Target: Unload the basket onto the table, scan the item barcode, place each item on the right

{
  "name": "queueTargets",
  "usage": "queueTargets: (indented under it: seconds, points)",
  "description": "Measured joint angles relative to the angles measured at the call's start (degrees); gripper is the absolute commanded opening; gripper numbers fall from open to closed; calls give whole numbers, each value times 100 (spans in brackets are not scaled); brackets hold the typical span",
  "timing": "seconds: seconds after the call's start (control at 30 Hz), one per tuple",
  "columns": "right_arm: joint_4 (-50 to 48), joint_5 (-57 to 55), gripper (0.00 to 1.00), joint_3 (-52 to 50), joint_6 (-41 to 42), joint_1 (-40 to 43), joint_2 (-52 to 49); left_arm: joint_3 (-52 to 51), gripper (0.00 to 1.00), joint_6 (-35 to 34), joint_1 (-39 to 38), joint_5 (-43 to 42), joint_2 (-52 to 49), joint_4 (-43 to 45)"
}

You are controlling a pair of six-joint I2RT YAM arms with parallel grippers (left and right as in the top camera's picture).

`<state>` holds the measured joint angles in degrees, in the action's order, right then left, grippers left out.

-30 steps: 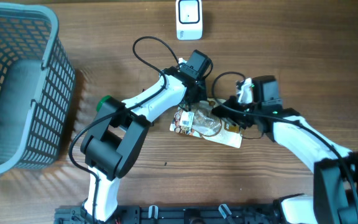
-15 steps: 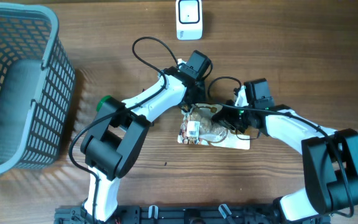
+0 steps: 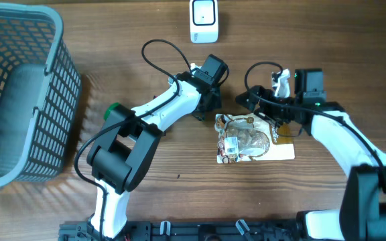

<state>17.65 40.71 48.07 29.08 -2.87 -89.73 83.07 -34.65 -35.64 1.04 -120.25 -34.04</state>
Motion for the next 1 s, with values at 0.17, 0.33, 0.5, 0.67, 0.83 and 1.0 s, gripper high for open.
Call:
queueTargets:
  seconds: [0.17,0.33,0.5,0.67,0.83,1.0]
  points:
    - [1899,-737,100,269,-136,417,782,0,5,7,0,2,0,-94]
    - [3377,-1497,89,302,-315,1644,1161,2,10,415,0,0,337,-284]
    - [3980,-1547,94,33,-654,2369,1165,87,4,612,-234,42,1355,-308]
    - [2673,-691,96,-1851,-629,2450,1226,116,4,656,-557,-179,1429,-339]
    - [815,750,96,-2715,155,2507,1471,-2,4,656,-566,-245,1429,-249]
    - [-348,1228,96,-3145,879,2509,1475,-544,4,656,-566,-306,1429,131]
